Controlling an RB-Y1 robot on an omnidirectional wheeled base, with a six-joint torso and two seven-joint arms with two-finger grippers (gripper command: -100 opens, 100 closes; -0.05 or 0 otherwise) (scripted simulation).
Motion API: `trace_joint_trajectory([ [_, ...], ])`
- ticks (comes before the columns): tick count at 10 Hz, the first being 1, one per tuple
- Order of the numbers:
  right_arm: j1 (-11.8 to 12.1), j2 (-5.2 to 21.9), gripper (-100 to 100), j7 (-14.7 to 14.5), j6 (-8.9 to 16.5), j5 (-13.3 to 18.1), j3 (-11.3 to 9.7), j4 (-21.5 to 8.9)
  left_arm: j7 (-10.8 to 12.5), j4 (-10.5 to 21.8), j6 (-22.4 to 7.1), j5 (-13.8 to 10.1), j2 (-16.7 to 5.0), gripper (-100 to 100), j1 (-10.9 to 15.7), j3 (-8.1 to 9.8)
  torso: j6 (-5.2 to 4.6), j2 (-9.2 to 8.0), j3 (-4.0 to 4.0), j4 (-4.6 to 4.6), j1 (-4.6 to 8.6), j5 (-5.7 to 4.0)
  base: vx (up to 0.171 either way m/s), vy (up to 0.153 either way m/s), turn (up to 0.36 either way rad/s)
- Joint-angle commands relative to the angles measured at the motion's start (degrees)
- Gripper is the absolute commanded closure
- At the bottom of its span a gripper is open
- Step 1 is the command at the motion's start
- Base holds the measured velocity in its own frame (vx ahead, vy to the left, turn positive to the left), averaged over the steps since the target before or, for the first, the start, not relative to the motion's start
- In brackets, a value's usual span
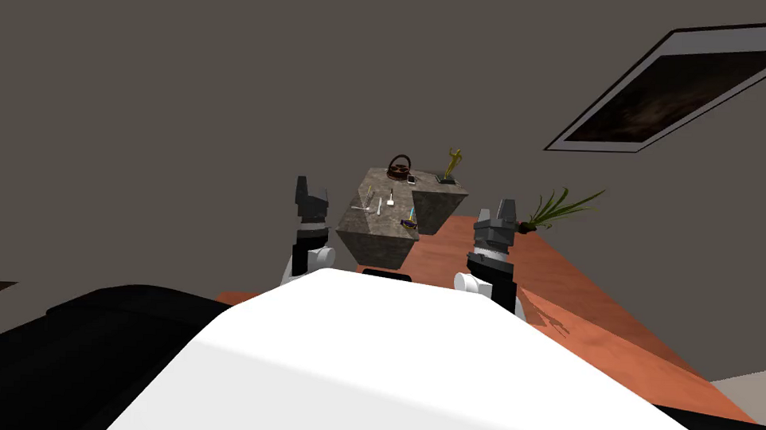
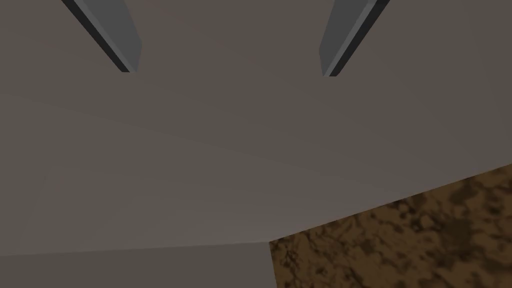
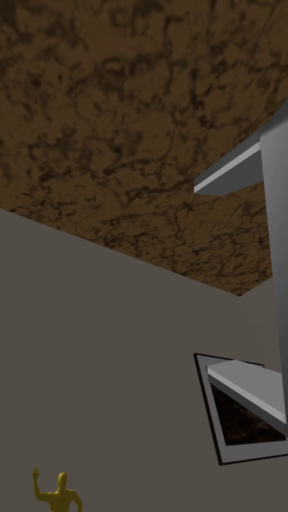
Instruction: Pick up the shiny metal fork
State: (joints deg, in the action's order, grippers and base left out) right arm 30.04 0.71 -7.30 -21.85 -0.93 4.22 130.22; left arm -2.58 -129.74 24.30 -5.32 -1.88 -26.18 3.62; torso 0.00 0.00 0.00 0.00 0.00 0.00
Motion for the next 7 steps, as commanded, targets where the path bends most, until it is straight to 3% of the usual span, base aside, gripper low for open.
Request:
trace_joint_trajectory([
  [1,0.0,0.0,0,0.0,0.0,0.0,0.0,0.0,0.3,1.9,-2.0,-0.4,-1.6,-100,1.0,0.88,0.0,0.0,0.0,0.0,0.0,0.0,0.003,-0.026,-0.125],
  [7,0.0,0.0,0,0.0,0.0,0.0,0.0,0.0,1.6,10.9,-11.1,-2.0,-8.6,-100,5.7,4.72,0.01,-0.03,0.01,0.0,0.11,-0.03,-0.007,-0.042,-0.118],
])
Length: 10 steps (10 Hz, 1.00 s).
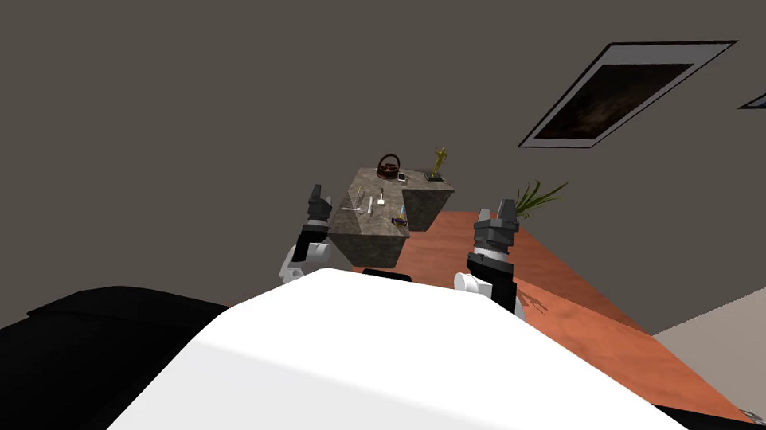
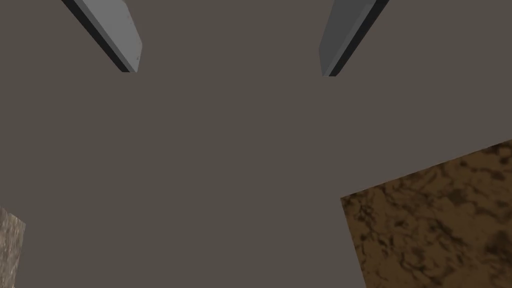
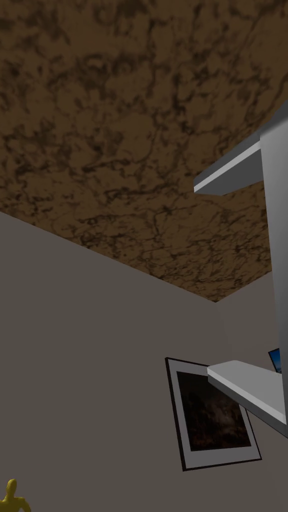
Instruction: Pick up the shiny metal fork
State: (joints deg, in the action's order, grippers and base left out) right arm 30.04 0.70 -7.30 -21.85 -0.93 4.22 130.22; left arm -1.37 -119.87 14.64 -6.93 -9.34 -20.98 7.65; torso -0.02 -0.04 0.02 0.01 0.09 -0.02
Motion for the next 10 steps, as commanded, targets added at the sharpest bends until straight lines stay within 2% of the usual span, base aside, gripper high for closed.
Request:
trace_joint_trajectory([
  [1,0.0,0.0,0,0.0,0.0,0.0,0.0,0.0,0.7,2.9,-2.9,-0.8,-2.9,-100,1.7,1.68,0.0,0.0,0.0,0.0,0.0,0.0,-0.014,-0.043,-0.16],
  [2,0.0,0.0,0,0.0,0.0,0.0,0.0,0.0,0.7,3.6,-3.9,-0.8,-2.9,-100,1.7,1.68,0.0,0.0,0.0,0.0,0.02,-0.01,-0.013,-0.03,-0.07],
  [3,0.0,0.0,0,0.0,0.0,0.0,0.0,0.0,1.0,6.2,-5.4,-1.3,-4.9,-100,3.0,2.72,0.02,-0.01,0.01,0.0,0.0,0.0,-0.013,-0.033,-0.15],
  [4,0.0,0.0,0,0.0,0.0,0.0,0.0,0.0,1.0,6.3,-6.6,-1.3,-4.9,-100,3.0,2.72,0.0,0.0,0.0,0.0,0.0,0.0,-0.009,-0.023,-0.061],
  [5,0.0,0.0,0,0.0,0.0,0.0,0.0,0.0,1.3,8.9,-8.4,-1.9,-6.9,-100,4.4,3.79,0.04,0.0,0.0,0.0,-0.02,0.0,-0.017,-0.03,-0.112],
  [6,0.0,0.0,0,0.0,0.0,0.0,0.0,0.0,1.3,9.2,-9.5,-1.9,-6.9,-100,4.4,3.79,0.01,-0.02,0.01,0.01,-0.02,0.0,-0.016,-0.026,-0.082],
  [7,0.0,0.0,0,0.0,0.0,0.0,0.0,0.0,1.6,11.2,-11.4,-2.5,-8.9,-100,5.8,4.88,0.03,-0.03,0.02,0.01,-0.01,0.0,-0.014,-0.04,-0.148],
  [8,0.0,0.0,0,0.0,0.0,0.0,0.0,0.0,1.6,12.3,-12.5,-2.5,-8.9,-100,5.8,4.88,0.01,-0.02,0.01,0.01,0.02,-0.01,-0.012,-0.029,-0.074],
  [9,0.0,0.0,0,0.0,0.0,0.0,0.0,0.0,1.9,14.3,-14.3,-3.1,-11.0,-100,7.2,5.99,0.03,-0.01,0.01,0.0,0.0,0.0,-0.015,-0.038,-0.138],
  [10,0.0,0.0,0,0.0,0.0,0.0,0.0,0.0,1.9,15.4,-15.6,-3.1,-11.0,-100,7.2,5.99,0.01,-0.02,0.01,0.01,0.01,-0.01,-0.012,-0.031,-0.088],
])
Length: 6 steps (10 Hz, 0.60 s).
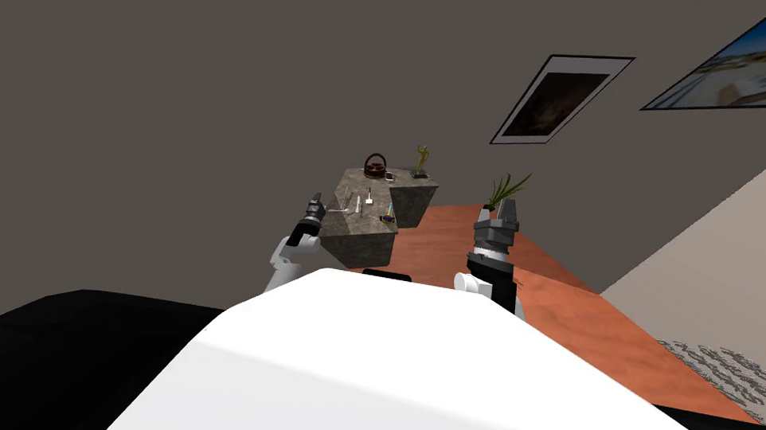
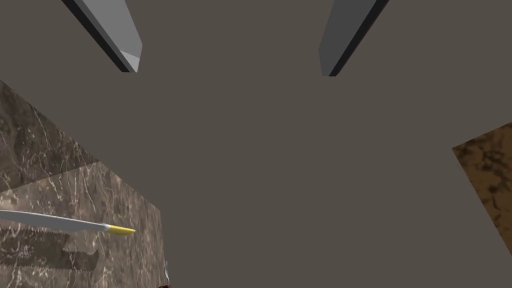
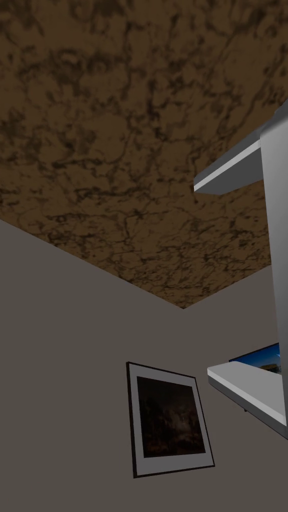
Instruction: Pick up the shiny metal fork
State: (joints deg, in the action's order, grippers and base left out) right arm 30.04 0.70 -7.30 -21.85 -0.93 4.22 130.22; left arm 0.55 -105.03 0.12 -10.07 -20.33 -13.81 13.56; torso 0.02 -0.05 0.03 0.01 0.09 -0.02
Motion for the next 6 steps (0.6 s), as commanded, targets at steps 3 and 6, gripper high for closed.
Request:
trace_joint_trajectory([
  [3,0.0,0.0,0,0.0,0.0,0.0,0.0,0.0,0.2,3.8,-4.3,-0.7,-2.2,-100,1.5,1.19,0.02,0.01,0.0,0.0,-0.02,0.0,-0.004,-0.025,-0.082],
  [6,0.0,0.0,0,0.0,0.0,0.0,0.0,0.0,0.6,9.5,-9.5,-2.1,-6.6,-100,4.5,3.37,0.01,0.02,-0.01,0.0,-0.03,0.0,-0.005,-0.026,-0.152],
])
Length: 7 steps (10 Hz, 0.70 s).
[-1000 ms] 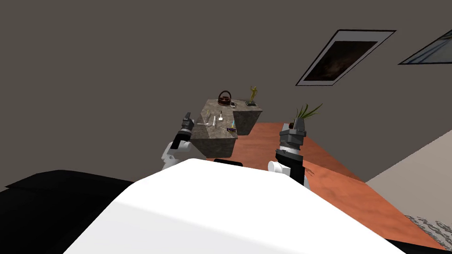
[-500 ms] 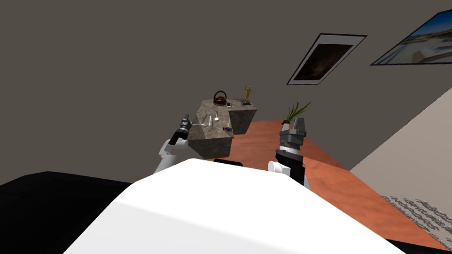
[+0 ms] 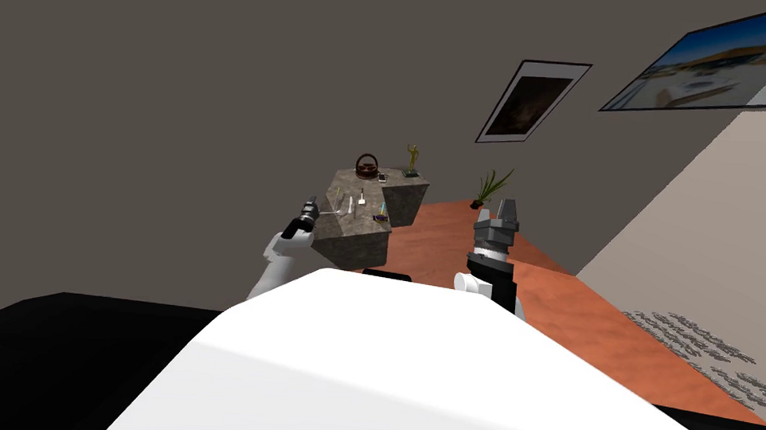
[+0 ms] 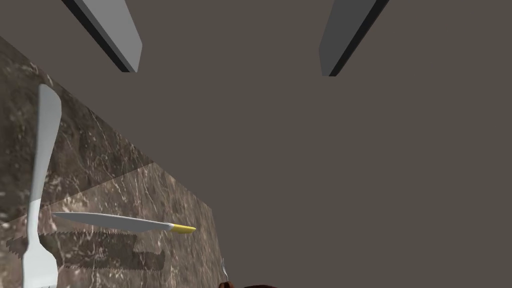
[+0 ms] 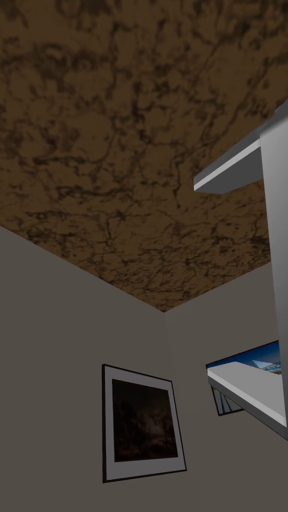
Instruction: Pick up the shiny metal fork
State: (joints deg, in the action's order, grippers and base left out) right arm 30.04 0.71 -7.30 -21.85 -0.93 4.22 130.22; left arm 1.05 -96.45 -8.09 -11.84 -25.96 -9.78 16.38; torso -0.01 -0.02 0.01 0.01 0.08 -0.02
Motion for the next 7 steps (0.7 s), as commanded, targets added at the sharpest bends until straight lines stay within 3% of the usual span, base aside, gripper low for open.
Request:
trace_joint_trajectory([
  [1,0.0,0.0,0,0.0,0.0,0.0,0.0,0.0,0.1,2.0,-2.8,-0.4,-1.0,-100,0.5,0.56,0.0,0.0,0.0,0.0,0.0,0.0,-0.002,-0.026,-0.077],
  [2,0.0,0.0,0,0.0,0.0,0.0,0.0,0.0,0.1,2.0,-2.8,-0.4,-1.0,-100,0.5,0.56,0.05,-0.01,0.0,0.0,-0.01,0.01,-0.002,-0.015,0.033],
  [3,0.0,0.0,0,0.0,0.0,0.0,0.0,0.0,0.3,5.0,-5.0,-1.2,-3.3,-100,2.0,1.61,0.05,-0.01,0.01,0.0,-0.04,0.01,-0.003,-0.024,-0.15],
  [5,0.0,0.0,0,0.0,0.0,0.0,0.0,0.0,0.3,5.5,-6.2,-1.2,-3.3,-100,2.0,1.61,0.05,0.0,0.0,0.0,-0.03,0.01,-0.001,-0.016,-0.06],
  [6,0.0,0.0,0,0.0,0.0,0.0,0.0,0.0,0.4,9.0,-8.1,-2.0,-5.5,-100,3.5,2.61,0.06,-0.01,0.01,0.0,-0.05,0.01,0.002,-0.025,-0.162],
  [7,0.0,0.0,0,0.0,0.0,0.0,0.0,0.0,0.4,9.0,-9.4,-2.0,-5.5,-100,3.5,2.61,0.01,0.0,0.0,0.0,-0.02,0.0,0.003,-0.018,-0.103],
])
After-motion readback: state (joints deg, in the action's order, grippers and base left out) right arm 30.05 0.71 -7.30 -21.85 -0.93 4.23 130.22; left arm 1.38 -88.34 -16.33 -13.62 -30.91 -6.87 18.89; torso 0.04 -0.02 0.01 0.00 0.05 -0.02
